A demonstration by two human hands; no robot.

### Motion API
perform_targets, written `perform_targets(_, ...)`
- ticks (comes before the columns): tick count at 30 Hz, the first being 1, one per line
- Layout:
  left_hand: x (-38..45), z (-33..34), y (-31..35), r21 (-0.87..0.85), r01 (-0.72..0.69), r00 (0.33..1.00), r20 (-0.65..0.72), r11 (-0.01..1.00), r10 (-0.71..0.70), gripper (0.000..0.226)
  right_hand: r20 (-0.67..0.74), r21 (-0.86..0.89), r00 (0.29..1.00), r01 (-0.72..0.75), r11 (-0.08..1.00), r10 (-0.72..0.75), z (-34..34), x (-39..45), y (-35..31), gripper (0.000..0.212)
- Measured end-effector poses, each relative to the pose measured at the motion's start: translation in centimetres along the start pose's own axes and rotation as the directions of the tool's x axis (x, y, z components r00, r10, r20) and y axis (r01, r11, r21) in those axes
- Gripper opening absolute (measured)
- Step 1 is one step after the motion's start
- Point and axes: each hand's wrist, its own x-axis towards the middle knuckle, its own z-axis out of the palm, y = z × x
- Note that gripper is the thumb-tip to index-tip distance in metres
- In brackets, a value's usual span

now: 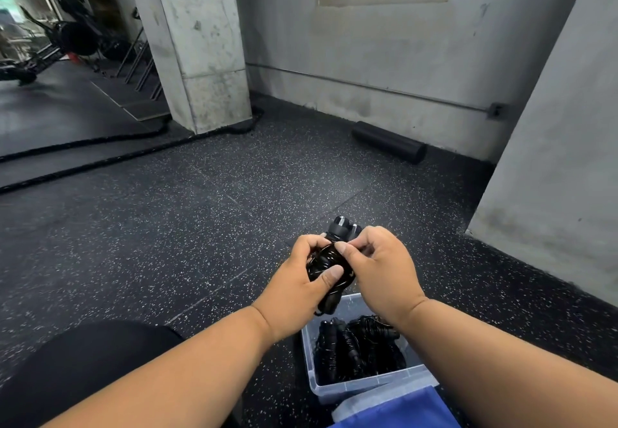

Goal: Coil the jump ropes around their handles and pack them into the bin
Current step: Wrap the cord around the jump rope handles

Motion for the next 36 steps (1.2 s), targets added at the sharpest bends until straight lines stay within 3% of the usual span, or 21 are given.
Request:
perform_targets(4, 0.2, -0.3, -0.2, 0.010, 0.004, 0.996, -0.086, 1.000, -0.003, 0.019, 0.071, 0.104, 0.997, -0.019, 0.994, 0.012, -0.4, 0.0, -0.6, 0.023)
perform_targets(9, 0.2, -0.1, 0.3, -0.082, 0.025, 0.986, -0.160, 0.996, -0.038, 0.012, 0.180, 0.094, 0.980, 0.063, 0.994, -0.079, -1.2, 0.7, -1.4, 0.014)
perform_targets(15, 0.5, -0.4, 0.0, -0.126, 0.055, 0.978, -0.195, 0.990, -0.079, 0.012, 0.400, 0.204, 0.915, -0.033, 0.978, -0.053, -2.2, 1.5, -1.6, 0.023)
perform_targets(22, 0.9, 0.0, -0.1, -0.116, 0.082, 0.973, -0.204, 0.990, -0.105, 0.006, 0.358, 0.200, 0.934, -0.068, 0.977, -0.008, -1.9, 1.7, -1.1, 0.013)
perform_targets(29, 0.8, 1.1, 0.0, -0.092, 0.135, 0.947, -0.281, 0.987, -0.155, 0.009, 0.210, 0.129, 0.977, -0.052, 0.990, 0.024, -0.6, 0.6, -1.0, 0.023)
perform_targets(36, 1.0, 1.2, -0.1, -0.036, 0.165, 0.928, -0.333, 0.986, -0.168, 0.017, 0.332, 0.177, 0.941, -0.136, 0.975, 0.071, -0.9, 1.6, -1.0, 0.024)
